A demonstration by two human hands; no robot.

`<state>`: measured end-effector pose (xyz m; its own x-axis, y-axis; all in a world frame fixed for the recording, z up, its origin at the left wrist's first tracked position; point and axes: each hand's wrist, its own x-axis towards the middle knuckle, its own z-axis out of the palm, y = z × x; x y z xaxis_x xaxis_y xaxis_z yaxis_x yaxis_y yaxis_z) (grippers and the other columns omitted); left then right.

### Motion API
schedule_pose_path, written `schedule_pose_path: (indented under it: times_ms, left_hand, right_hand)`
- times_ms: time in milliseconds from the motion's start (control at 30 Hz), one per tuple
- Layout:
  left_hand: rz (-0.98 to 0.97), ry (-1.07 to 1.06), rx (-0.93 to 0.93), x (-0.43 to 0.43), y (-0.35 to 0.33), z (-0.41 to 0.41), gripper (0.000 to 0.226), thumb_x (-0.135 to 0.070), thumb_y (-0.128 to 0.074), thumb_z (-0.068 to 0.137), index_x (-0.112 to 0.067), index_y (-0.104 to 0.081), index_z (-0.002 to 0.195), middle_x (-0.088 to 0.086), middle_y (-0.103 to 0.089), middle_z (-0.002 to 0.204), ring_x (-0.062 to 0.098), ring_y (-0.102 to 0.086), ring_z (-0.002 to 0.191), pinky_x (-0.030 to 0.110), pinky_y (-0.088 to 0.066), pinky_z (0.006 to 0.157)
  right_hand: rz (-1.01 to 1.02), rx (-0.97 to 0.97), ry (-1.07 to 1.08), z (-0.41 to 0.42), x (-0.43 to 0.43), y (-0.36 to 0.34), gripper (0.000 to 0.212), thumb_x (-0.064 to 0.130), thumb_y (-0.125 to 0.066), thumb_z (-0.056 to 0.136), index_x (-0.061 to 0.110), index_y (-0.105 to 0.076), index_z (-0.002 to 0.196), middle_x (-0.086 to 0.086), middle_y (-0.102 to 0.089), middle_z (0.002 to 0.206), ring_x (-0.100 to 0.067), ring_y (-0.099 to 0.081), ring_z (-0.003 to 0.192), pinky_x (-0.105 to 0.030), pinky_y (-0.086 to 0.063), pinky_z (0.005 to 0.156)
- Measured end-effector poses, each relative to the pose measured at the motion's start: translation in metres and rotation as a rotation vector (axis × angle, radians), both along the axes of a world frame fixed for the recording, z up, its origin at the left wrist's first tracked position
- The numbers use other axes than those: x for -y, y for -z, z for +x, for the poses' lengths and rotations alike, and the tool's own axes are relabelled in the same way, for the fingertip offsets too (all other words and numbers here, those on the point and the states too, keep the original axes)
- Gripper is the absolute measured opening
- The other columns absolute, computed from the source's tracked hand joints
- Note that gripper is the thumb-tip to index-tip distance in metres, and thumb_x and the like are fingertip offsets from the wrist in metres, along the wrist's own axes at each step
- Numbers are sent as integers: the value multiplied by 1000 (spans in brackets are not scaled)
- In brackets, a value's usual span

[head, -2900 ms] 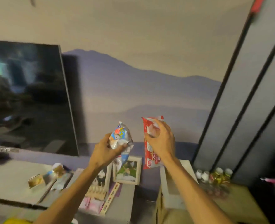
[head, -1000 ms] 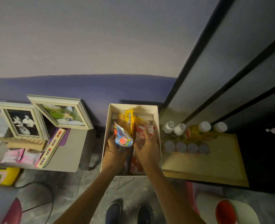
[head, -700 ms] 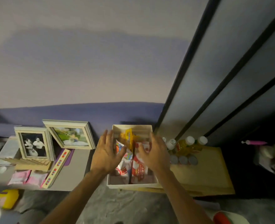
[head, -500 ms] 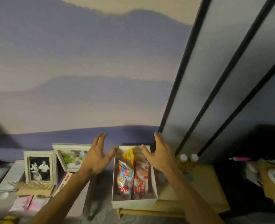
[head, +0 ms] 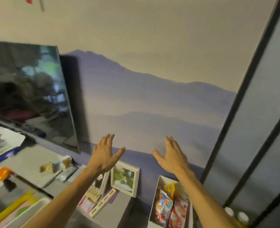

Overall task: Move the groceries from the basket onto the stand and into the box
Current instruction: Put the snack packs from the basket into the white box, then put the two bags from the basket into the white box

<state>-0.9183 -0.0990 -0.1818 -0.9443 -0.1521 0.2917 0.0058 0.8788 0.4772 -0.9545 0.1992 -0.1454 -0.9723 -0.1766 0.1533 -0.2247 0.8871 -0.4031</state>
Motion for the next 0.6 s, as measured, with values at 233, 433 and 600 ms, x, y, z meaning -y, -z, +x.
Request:
schedule_pose_path:
  times_ms: [233, 433, 600]
  left_hand:
    - [-18, -335, 12, 94, -14, 124, 98, -85, -32, 90, -22, -20, 164, 7, -22, 173, 30, -27, 156, 55, -29, 125]
    - [41, -514, 46, 173, -13, 213, 103, -91, -28, 85, -24, -24, 164, 5, -24, 173, 31, -30, 155, 58, -31, 124]
    - [107, -621, 88, 250, 8, 267, 107, -99, -23, 79, -30, -27, 161, 5, -30, 170, 31, -36, 152, 61, -38, 119]
  right_hand:
    - [-69, 17, -228, 39, 124, 0, 98, 72, -47, 99, 16, -11, 170, -7, -10, 178, -29, -20, 162, -46, -32, 123]
    - [-38, 53, -445, 80, 236, 11, 97, 71, -47, 100, 14, -11, 170, -9, -12, 178, -30, -18, 163, -47, -29, 126]
    - [-14, 50, -562, 99, 328, 16, 94, 70, -47, 100, 16, -15, 170, -8, -14, 178, -30, -20, 162, -49, -33, 124]
